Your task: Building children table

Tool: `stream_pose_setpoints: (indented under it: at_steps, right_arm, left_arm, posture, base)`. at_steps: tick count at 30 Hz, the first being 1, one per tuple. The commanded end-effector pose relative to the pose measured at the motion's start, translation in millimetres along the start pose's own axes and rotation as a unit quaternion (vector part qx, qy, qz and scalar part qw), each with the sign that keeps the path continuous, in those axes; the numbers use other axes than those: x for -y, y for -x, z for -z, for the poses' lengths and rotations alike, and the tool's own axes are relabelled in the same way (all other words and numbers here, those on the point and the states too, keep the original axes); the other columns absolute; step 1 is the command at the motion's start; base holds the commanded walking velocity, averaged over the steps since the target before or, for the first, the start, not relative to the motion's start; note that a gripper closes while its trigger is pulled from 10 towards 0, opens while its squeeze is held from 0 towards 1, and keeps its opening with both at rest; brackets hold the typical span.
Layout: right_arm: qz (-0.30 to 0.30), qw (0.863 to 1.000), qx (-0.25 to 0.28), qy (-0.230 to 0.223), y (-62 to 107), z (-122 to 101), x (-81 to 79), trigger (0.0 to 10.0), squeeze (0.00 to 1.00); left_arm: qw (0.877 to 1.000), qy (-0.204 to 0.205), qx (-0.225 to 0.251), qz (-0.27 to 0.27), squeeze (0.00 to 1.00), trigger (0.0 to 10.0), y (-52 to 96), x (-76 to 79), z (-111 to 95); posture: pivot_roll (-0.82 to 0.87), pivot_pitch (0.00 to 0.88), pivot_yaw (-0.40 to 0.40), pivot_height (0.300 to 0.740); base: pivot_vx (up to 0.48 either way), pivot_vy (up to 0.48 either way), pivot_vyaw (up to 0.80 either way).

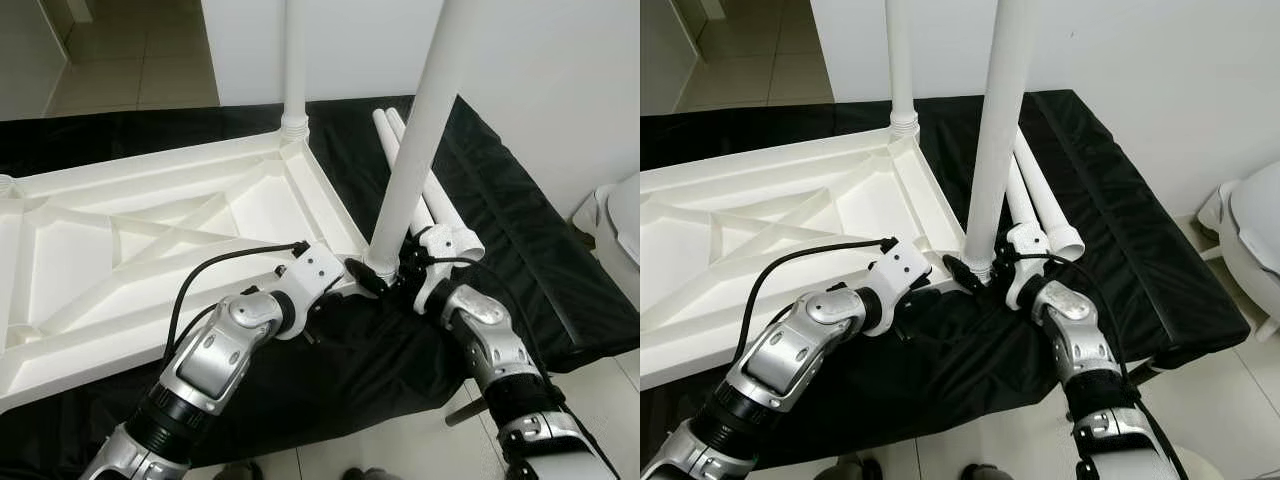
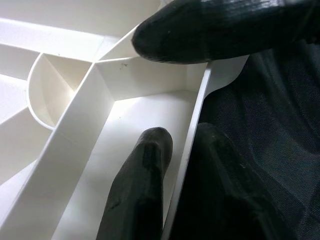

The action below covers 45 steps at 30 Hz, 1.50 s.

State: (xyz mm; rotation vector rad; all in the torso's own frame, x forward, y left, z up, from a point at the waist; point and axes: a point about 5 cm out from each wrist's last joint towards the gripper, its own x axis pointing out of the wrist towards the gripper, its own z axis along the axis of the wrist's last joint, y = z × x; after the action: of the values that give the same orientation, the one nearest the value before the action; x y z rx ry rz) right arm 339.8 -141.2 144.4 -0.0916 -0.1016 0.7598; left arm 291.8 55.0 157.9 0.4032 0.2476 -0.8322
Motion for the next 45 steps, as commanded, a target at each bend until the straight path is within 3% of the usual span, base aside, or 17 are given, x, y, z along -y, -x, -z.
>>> stream_pose_setpoints:
  at_steps: [1, 4, 5, 6, 8, 9, 19, 27, 28, 33, 35, 37, 38, 39, 40, 45]
  right_arm:
    - [0.003, 1.0, 0.001, -0.005, 1.2, 3.3, 2.1, 8.7, 0.0]
    - [-0.001, 1.0, -0.001, -0.002, -0.3, 3.7, 1.3, 8.7, 0.0]
    - [-0.005, 1.0, 0.001, -0.001, -1.3, 3.6, 0.6, 4.3, 0.0]
    - [-0.008, 1.0, 0.001, 0.001, -1.7, 3.6, 0.3, 2.7, 0.0]
    - [-0.008, 1.0, 0.001, 0.001, -1.7, 3.6, 0.3, 2.7, 0.0]
    - [-0.012, 1.0, 0.003, 0.0, -1.7, 3.3, 0.2, 0.0, 0.0]
    - [-0.001, 1.0, 0.01, 0.009, 3.4, 0.5, 4.9, 0.0, 0.0]
    - [0.075, 0.997, -0.009, -0.003, -3.0, 8.1, -14.5, 0.0, 0.0]
    - [0.109, 0.994, -0.017, -0.02, -5.4, 10.6, -18.1, 0.0, 0.0]
    - [0.17, 0.985, -0.013, -0.033, -11.1, 9.2, -27.8, 0.0, 0.0]
    - [0.22, 0.975, -0.008, -0.042, -14.6, 7.1, -34.4, 0.0, 0.0]
    - [0.22, 0.975, -0.008, -0.042, -14.6, 7.1, -34.4, 0.0, 0.0]
    - [0.27, 0.962, -0.016, -0.037, -15.5, 7.2, -38.1, 0.0, 0.0]
    - [0.27, 0.962, -0.016, -0.037, -15.5, 7.2, -38.1, 0.0, 0.0]
    - [0.3, 0.953, -0.02, -0.047, -18.1, 8.9, -43.5, 0.0, 0.0]
    - [0.312, 0.948, -0.023, -0.056, -24.1, 8.0, -57.5, 0.0, 0.0]
  left_arm:
    - [1.0, -0.013, 0.021, -0.01, 0.0, 10.0, 4.8, -3.0, -10.4]
    - [1.0, -0.013, 0.021, -0.011, 0.0, 10.0, 5.1, -3.1, -10.4]
    - [1.0, -0.012, 0.021, -0.012, 0.0, 10.0, 5.6, -3.2, -10.1]
    - [1.0, -0.012, 0.02, -0.013, 0.0, 10.0, 6.1, -3.3, -9.8]
    - [1.0, -0.012, 0.02, -0.013, 0.0, 10.0, 6.1, -3.3, -9.8]
    - [1.0, -0.012, 0.02, -0.013, 0.0, 10.0, 6.6, -3.4, -9.6]
    - [1.0, -0.01, 0.021, -0.016, 0.0, 10.0, 6.3, -3.5, -10.7]
    - [1.0, -0.006, 0.022, -0.02, 0.0, 10.0, 7.3, -4.2, -10.9]
    - [1.0, -0.004, 0.022, -0.02, 0.0, 10.0, 7.8, -3.9, -10.7]
    - [1.0, -0.003, 0.021, -0.019, 0.0, 10.0, 7.6, -3.2, -10.5]
    - [1.0, -0.003, 0.021, -0.018, 0.0, 10.0, 7.7, -3.0, -10.3]
    - [1.0, -0.003, 0.021, -0.018, 0.0, 10.0, 7.7, -3.0, -10.3]
    - [1.0, -0.004, 0.02, -0.017, 0.0, 10.0, 7.6, -2.9, -10.2]
    - [1.0, -0.004, 0.02, -0.017, 0.0, 10.0, 7.6, -2.9, -10.2]
    - [1.0, -0.004, 0.021, -0.017, 0.0, 10.0, 7.4, -3.3, -10.9]
    - [1.0, -0.005, 0.022, -0.017, 0.0, 10.0, 7.0, -3.8, -11.3]
  posture:
    - [0.0, 0.092, -0.014, 0.74]
    - [0.0, 0.094, -0.015, 0.74]
    - [0.01, 0.096, -0.015, 0.74]
    - [0.01, 0.099, -0.016, 0.74]
    - [0.01, 0.099, -0.016, 0.74]
    - [0.01, 0.103, -0.015, 0.74]
    - [0.0, 0.12, -0.019, 0.74]
    - [0.0, 0.127, -0.023, 0.74]
    - [0.0, 0.131, -0.021, 0.74]
    - [0.0, 0.137, -0.02, 0.74]
    - [0.0, 0.138, -0.017, 0.74]
    - [0.0, 0.138, -0.017, 0.74]
    - [0.0, 0.137, -0.016, 0.74]
    - [0.0, 0.137, -0.016, 0.74]
    - [0.0, 0.136, -0.016, 0.74]
    - [-0.01, 0.133, -0.016, 0.74]
  base:
    - [0.0, 0.0, 0.0]
    - [0.0, 0.0, 0.0]
    - [0.0, 0.0, 0.0]
    - [0.0, 0.0, 0.0]
    - [0.0, 0.0, 0.0]
    - [0.0, 0.0, 0.0]
    - [0.0, 0.0, 0.0]
    - [0.0, 0.0, 0.0]
    - [0.0, 0.0, 0.0]
    - [0.0, 0.0, 0.0]
    - [0.0, 0.0, 0.0]
    - [0.0, 0.0, 0.0]
    - [0.0, 0.0, 0.0]
    - [0.0, 0.0, 0.0]
    - [0.0, 0.0, 0.0]
    - [0.0, 0.0, 0.0]
